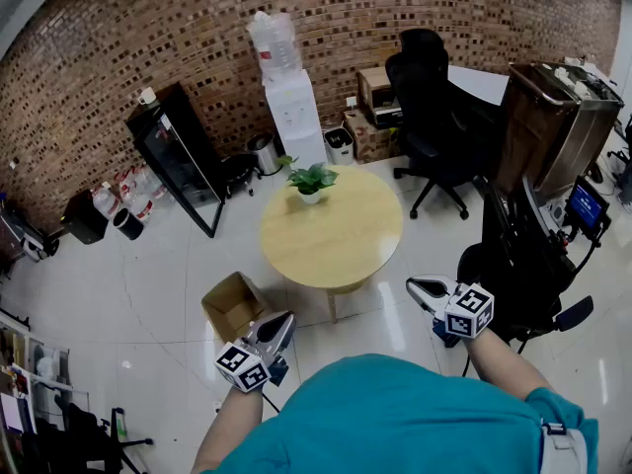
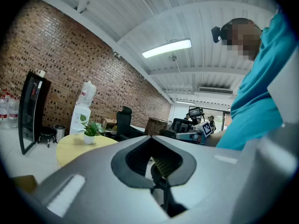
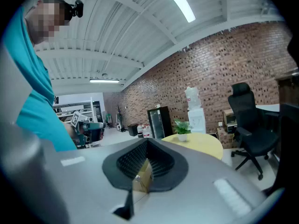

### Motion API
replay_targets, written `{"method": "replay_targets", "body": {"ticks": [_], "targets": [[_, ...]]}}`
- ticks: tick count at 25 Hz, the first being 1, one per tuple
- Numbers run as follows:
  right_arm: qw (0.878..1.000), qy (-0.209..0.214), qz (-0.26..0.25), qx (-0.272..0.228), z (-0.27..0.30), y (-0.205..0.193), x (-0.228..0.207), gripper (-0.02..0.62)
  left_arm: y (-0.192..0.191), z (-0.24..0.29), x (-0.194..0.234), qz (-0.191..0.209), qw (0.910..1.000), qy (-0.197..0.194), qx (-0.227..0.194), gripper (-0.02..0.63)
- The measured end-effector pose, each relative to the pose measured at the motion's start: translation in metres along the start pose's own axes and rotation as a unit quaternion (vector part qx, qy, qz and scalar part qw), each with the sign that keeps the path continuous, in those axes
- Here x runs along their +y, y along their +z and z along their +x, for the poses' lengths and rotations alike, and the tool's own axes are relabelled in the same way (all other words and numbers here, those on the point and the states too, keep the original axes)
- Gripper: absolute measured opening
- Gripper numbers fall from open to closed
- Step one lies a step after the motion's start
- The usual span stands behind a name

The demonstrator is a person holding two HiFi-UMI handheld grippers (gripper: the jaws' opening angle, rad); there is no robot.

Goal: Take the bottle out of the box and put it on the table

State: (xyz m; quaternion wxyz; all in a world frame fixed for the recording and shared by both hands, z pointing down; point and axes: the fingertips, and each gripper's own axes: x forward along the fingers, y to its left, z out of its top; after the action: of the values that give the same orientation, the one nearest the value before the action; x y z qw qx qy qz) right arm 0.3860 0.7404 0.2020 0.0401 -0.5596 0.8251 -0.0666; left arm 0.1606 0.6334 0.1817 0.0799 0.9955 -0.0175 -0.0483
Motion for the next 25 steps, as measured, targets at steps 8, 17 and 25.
{"method": "replay_targets", "body": {"ticks": [8,17,25], "targets": [[1.0,0.015,0.008,-0.001,-0.009,-0.012,-0.032,0.002,-0.017,0.031,-0.009,-0.003,0.9999,0.008,0.009,0.0],[0.999,0.038,0.017,0.003,-0.008,-0.022,-0.059,0.002,-0.031,0.055,-0.021,0.001,0.9995,0.029,0.013,0.0],[0.999,0.031,0.023,0.017,0.004,-0.026,-0.071,0.002,-0.042,0.054,-0.007,-0.023,0.9992,0.033,0.009,0.0]]}}
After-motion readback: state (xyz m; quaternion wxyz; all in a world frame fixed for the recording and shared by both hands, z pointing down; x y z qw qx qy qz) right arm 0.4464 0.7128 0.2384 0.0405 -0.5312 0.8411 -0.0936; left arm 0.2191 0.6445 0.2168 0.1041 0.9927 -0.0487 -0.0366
